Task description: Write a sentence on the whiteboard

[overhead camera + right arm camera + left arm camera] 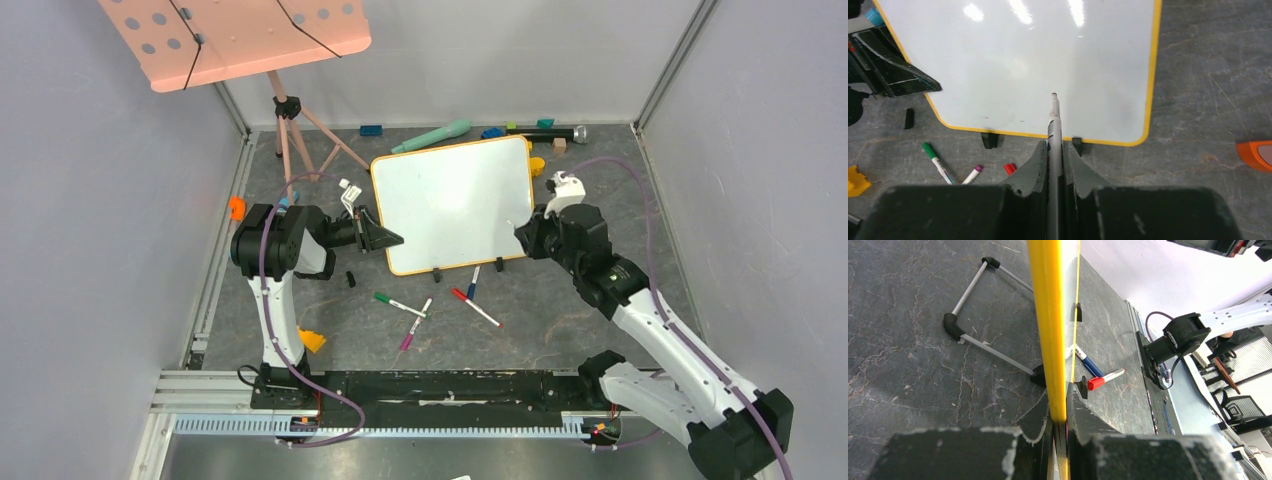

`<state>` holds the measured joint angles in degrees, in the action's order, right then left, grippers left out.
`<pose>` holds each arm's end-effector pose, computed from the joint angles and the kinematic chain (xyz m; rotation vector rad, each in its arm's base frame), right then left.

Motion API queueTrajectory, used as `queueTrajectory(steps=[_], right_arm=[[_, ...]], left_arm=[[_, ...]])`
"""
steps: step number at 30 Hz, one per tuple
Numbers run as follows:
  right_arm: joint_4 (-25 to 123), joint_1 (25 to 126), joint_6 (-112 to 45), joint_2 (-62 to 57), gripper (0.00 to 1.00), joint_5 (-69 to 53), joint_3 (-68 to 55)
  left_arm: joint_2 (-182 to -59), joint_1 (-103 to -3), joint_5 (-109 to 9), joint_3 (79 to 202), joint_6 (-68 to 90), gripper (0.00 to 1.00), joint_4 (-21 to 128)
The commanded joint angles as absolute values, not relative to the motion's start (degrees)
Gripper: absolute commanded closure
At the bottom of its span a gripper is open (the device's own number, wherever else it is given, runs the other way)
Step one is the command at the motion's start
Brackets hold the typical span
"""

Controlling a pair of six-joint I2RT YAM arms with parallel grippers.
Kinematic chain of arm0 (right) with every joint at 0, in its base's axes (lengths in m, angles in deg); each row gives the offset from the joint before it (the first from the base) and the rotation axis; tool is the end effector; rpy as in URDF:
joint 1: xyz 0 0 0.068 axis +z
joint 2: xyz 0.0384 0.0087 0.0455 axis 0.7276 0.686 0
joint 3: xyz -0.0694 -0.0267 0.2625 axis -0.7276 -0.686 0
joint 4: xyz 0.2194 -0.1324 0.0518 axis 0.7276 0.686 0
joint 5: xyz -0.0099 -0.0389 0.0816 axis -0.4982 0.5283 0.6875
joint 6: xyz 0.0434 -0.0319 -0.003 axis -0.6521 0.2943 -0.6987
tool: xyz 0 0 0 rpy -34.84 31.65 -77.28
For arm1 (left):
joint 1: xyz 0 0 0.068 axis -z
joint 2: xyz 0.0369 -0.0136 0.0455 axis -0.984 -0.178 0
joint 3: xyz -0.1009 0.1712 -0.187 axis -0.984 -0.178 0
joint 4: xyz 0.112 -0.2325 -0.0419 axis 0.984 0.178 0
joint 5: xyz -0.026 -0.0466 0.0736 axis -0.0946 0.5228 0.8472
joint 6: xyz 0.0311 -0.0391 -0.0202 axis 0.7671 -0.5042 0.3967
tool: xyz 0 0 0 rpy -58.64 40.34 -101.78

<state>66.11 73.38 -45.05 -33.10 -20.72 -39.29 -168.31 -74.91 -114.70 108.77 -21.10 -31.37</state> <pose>0.1824 0.0883 0.2953 -0.0949 2.0403 0.4098 0.3347 -0.0624 0.1045 0.5852 1.6988 -1.5689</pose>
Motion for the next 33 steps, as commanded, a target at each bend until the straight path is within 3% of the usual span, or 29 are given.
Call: queueTrajectory(steps=[1, 14, 28, 31, 33], right_arm=[[62.27, 76.50, -44.29, -28.48, 1.00, -22.11, -32.67], [64.56, 90.04, -42.29, -4.12, 1.00, -32.32, -10.27], [62.20, 95.49, -40.45, 12.19, 1.00, -32.14, 7.05], [61.95, 95.64, -40.86, 13.74, 1.00, -31.83, 8.88], [61.16, 95.72, -41.23, 13.90, 1.00, -31.65, 8.67]], left_arm=[[-171.13, -75.69, -110.00, 108.96, -8.58, 0.98, -33.80], [-171.70, -75.68, -109.67, 109.07, -8.70, 0.98, -33.80], [-171.94, -75.46, -110.95, 109.55, -8.72, 0.98, -33.80], [-171.92, -75.18, -112.64, 110.10, -8.88, 0.82, -33.80], [-171.77, -75.18, -112.65, 109.84, -8.58, 0.76, -33.80]])
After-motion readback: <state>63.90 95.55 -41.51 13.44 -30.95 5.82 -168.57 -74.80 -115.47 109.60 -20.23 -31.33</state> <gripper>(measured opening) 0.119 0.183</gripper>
